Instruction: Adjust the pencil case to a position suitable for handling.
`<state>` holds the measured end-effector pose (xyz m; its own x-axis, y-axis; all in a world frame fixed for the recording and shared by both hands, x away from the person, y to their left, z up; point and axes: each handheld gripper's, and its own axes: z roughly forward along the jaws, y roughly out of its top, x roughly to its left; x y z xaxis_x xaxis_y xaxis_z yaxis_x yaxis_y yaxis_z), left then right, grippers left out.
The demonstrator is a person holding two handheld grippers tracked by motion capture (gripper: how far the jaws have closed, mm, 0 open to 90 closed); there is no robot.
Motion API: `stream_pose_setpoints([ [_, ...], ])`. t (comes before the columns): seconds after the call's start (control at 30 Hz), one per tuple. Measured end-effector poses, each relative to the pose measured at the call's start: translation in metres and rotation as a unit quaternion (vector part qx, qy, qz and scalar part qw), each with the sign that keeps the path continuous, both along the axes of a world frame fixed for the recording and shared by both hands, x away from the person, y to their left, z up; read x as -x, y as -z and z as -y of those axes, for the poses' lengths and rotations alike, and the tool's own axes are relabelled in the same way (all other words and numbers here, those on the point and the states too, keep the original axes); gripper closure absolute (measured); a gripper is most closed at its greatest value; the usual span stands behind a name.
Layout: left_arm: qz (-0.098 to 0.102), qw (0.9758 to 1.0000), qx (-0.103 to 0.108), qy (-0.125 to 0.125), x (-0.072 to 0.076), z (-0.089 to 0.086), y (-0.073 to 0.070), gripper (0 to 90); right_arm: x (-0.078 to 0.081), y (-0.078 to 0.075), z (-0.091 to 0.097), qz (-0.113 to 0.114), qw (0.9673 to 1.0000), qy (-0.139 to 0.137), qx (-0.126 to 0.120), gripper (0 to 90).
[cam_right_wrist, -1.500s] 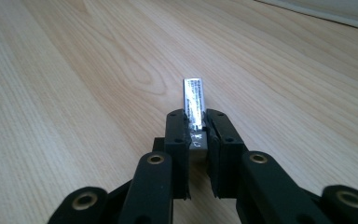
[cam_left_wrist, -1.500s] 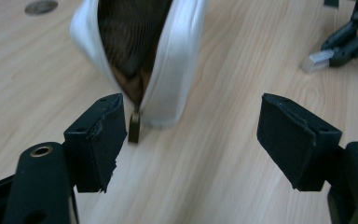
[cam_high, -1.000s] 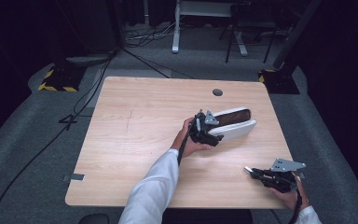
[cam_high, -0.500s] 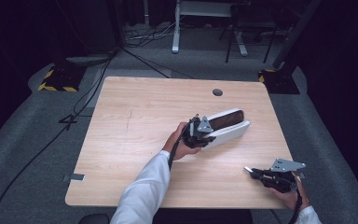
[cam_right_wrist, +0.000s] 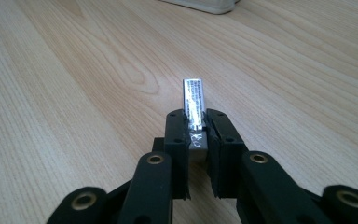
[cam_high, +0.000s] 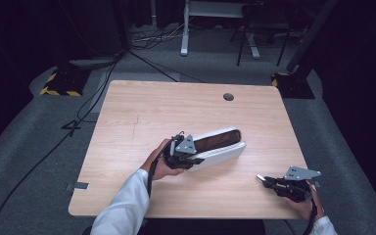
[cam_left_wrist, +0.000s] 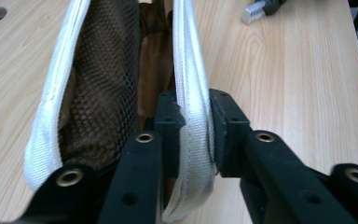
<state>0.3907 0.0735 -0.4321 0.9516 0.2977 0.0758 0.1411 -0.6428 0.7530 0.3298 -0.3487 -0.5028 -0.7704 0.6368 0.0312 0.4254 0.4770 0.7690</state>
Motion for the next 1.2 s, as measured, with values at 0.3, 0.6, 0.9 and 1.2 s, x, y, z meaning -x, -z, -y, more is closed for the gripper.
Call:
stream_pose_setpoints([
  [0.3,0.011,0.9972,-0.006,-0.074,0.008,-0.042,0.008,53.6,0.000,0.000,0.000,0.001,1.0000,0.000,0.000,79.6],
  [0.6,-0.030,0.9928,0.002,-0.116,0.009,-0.051,0.038,31.6,0.000,0.000,0.000,-0.001,1.0000,0.000,-0.001,79.6],
  [0.9,-0.055,0.9867,0.011,-0.153,-0.003,-0.043,0.061,21.7,0.000,0.000,0.000,0.001,1.0000,0.000,0.000,79.6],
  [1.2,-0.036,0.9877,-0.003,-0.152,-0.017,-0.030,0.060,26.5,0.000,0.000,0.000,0.002,1.0000,0.001,0.001,79.6],
])
